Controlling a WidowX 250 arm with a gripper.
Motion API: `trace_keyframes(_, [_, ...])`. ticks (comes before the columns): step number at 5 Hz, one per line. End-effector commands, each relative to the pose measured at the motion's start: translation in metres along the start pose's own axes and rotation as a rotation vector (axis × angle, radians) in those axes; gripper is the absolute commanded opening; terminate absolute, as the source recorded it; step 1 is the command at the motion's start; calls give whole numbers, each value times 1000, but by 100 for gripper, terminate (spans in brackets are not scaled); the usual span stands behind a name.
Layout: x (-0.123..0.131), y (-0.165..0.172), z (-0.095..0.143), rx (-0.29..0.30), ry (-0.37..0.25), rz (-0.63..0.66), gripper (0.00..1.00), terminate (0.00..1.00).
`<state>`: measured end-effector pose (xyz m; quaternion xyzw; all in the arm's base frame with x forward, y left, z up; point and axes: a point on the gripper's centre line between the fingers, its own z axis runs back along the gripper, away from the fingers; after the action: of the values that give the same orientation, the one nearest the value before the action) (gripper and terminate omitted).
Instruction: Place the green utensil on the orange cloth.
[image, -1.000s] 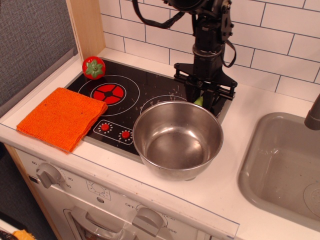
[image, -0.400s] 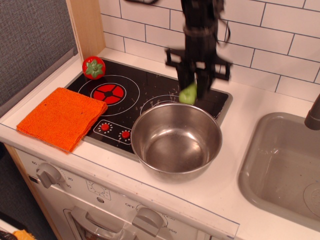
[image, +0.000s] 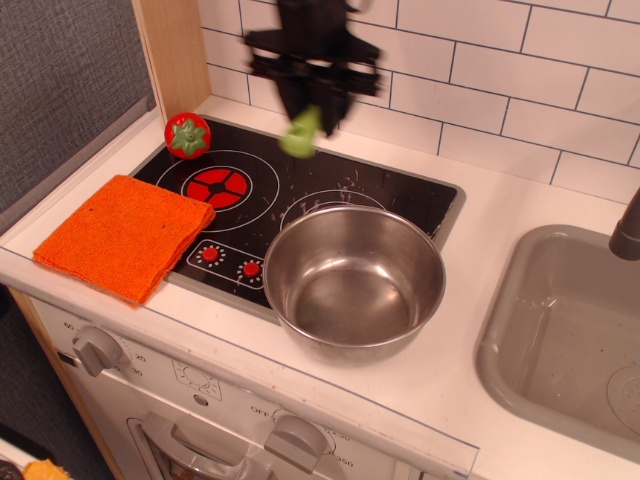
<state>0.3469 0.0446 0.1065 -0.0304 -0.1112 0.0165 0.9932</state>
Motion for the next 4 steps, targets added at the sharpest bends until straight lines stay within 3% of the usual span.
trace_keyframes(1, [-59, 80, 22, 60, -31, 40, 0, 0])
trace_keyframes(2, [-80, 103, 0, 104, 52, 58, 0, 0])
trace_keyframes(4, [-97, 131, -28, 186, 138, 28, 0, 0])
